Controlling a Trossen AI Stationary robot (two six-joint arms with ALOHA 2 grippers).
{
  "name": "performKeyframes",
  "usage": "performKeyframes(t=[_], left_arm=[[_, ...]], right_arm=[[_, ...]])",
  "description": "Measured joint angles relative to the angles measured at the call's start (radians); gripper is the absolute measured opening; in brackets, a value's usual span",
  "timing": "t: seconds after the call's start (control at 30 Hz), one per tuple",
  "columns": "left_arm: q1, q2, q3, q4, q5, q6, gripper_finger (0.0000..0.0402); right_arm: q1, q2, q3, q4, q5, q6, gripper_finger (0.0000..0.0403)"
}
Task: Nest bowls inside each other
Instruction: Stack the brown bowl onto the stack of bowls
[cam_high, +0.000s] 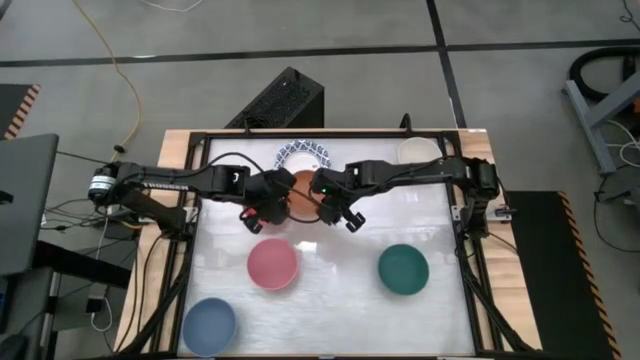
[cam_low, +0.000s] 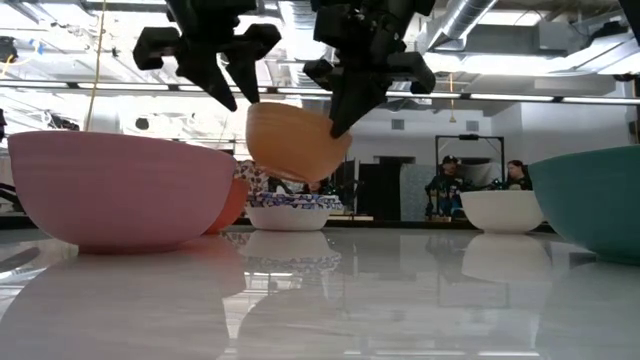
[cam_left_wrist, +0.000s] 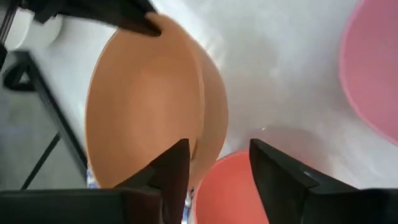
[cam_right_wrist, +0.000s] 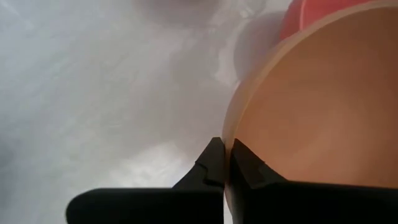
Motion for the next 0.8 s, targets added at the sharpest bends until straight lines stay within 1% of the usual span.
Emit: performKeyframes(t=[0.17,0.27,0.33,0.4,0.57,0.8], left_arm=[[-0.025,0.000,0.000,-0.027,-0.167,-0.095,0.0171],[-0.035,0.000,-0.001,-0.050,-0.277,-0.187,0.0172],[-0.039,0.000,-0.001,-0.078,-0.331,-0.245,0.0172],[-0.039,-0.007,-0.001,-0.115,-0.335,-0.295,0.0172],[-0.034,-0.084,-0.001,-0.171,-0.248,-0.381,0.0167],[-0.001,-0.309,-0.002,-0.152,-0.235,-0.491,0.0149]], right_arm=[[-0.032,0.000,0.000,-0.006,0.000,0.008,0.0011],[-0.053,0.000,0.000,-0.006,0.001,0.008,0.0011],[-0.068,0.000,0.008,-0.013,0.001,0.008,0.0011],[-0.079,0.000,0.020,-0.009,0.001,0.008,0.0012],[-0.102,0.000,0.042,-0.010,0.001,0.007,0.0012],[-0.141,0.000,0.043,-0.005,0.004,0.003,0.0013]])
